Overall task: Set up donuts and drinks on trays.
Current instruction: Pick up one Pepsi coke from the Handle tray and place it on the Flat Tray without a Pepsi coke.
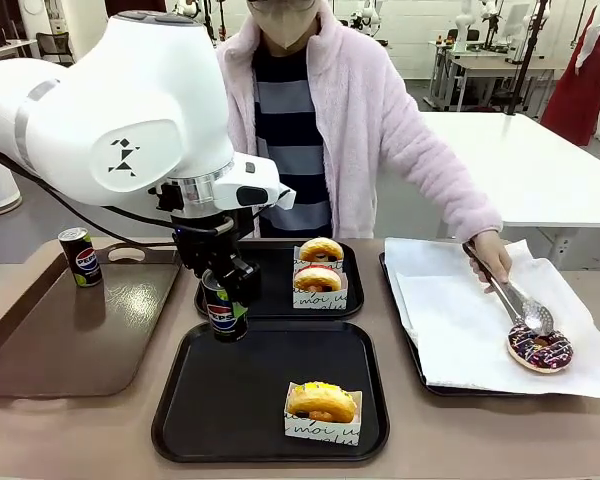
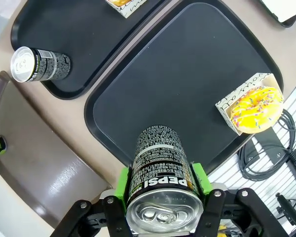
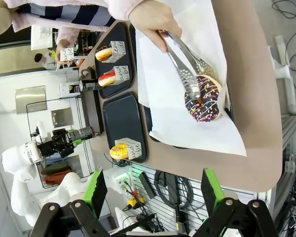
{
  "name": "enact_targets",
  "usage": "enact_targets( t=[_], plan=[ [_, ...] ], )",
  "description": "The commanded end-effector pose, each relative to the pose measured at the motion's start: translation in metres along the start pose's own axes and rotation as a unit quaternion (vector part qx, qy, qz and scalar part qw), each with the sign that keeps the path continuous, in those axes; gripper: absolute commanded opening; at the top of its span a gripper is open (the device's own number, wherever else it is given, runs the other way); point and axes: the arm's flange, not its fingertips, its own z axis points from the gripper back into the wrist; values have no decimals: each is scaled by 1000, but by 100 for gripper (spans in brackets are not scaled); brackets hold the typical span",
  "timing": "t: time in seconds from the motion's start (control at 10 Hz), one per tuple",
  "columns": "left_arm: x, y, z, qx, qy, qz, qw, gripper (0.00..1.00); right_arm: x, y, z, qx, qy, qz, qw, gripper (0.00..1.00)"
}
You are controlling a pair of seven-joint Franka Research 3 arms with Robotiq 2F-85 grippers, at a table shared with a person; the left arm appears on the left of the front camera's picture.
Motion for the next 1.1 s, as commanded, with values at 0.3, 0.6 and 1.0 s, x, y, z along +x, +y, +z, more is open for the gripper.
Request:
enact_targets(
  t=[0.3,0.6,1.0],
  plan=[
    [9,9,-3,-18,-8,10,1000,59,-1,1,0,1,2,0,1000,100],
    [37,21,-22,-23,-20,42,999,59,-1,1,0,1,2,0,1000,100],
    [59,31,-66,-29,33,76,996,59,-1,1,0,1,2,0,1000,100]
  ],
)
